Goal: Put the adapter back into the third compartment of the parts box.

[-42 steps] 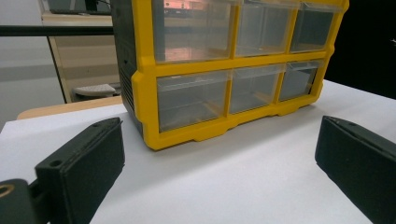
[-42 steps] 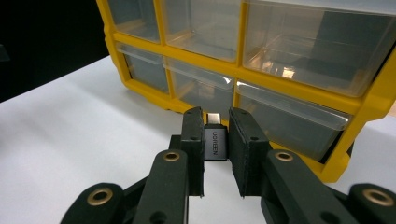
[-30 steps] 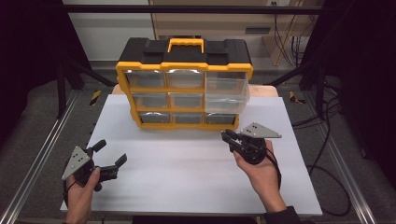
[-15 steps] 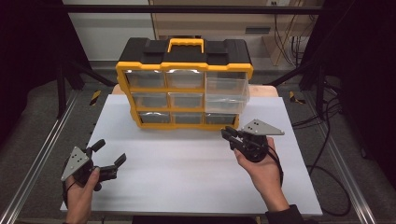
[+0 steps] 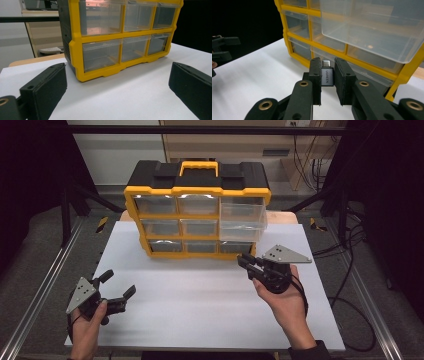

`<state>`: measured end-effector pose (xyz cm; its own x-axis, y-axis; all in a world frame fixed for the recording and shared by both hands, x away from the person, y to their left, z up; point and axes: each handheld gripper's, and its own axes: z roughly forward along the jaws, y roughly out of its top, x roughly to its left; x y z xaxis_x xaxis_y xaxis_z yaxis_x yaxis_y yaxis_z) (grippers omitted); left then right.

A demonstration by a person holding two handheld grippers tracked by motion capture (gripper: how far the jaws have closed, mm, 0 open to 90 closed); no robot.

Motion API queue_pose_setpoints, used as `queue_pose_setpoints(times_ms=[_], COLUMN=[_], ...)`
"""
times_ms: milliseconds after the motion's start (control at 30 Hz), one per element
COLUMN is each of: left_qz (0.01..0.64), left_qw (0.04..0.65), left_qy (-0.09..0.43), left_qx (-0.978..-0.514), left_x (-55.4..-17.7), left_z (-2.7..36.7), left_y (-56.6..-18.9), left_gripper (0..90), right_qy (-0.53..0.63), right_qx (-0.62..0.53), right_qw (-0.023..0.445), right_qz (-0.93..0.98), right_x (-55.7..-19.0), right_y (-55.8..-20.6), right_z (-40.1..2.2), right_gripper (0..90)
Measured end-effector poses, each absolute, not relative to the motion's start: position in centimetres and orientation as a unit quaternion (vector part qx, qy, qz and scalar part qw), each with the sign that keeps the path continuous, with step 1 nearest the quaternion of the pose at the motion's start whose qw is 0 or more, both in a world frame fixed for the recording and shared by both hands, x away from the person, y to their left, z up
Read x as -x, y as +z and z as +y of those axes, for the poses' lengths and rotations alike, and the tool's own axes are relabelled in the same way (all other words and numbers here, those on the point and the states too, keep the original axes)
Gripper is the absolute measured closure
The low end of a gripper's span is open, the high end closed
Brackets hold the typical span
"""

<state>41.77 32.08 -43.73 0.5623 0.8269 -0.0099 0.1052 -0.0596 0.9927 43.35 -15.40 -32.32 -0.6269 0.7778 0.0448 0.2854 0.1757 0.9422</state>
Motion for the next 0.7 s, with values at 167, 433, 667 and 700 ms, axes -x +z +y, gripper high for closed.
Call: queue_pose_setpoints(times_ms=[167,433,667,700], left_qz=[0.353,0.352,0.351,0.351], left_qw=[0.587,0.585,0.584,0.584], left_qy=[0.307,0.308,0.308,0.308], left_qx=[-0.66,-0.662,-0.664,-0.664], left_x=[-41.8,-41.8,-41.8,-41.8], left_z=[32.1,32.1,32.0,32.0], left_y=[-43.7,-43.7,-43.7,-43.7], left_gripper=[1.4,1.4,1.4,1.4], right_qy=[0.535,0.548,0.565,0.567], right_qx=[-0.357,-0.35,-0.349,-0.346], right_qw=[0.232,0.233,0.224,0.224], right_qz=[0.73,0.723,0.713,0.713], right_x=[-43.1,-42.7,-42.7,-42.7], right_y=[-31.4,-29.5,-28.1,-27.8], right_z=[-15.2,-14.9,-14.7,-14.6], right_gripper=[76.9,77.0,76.9,76.9])
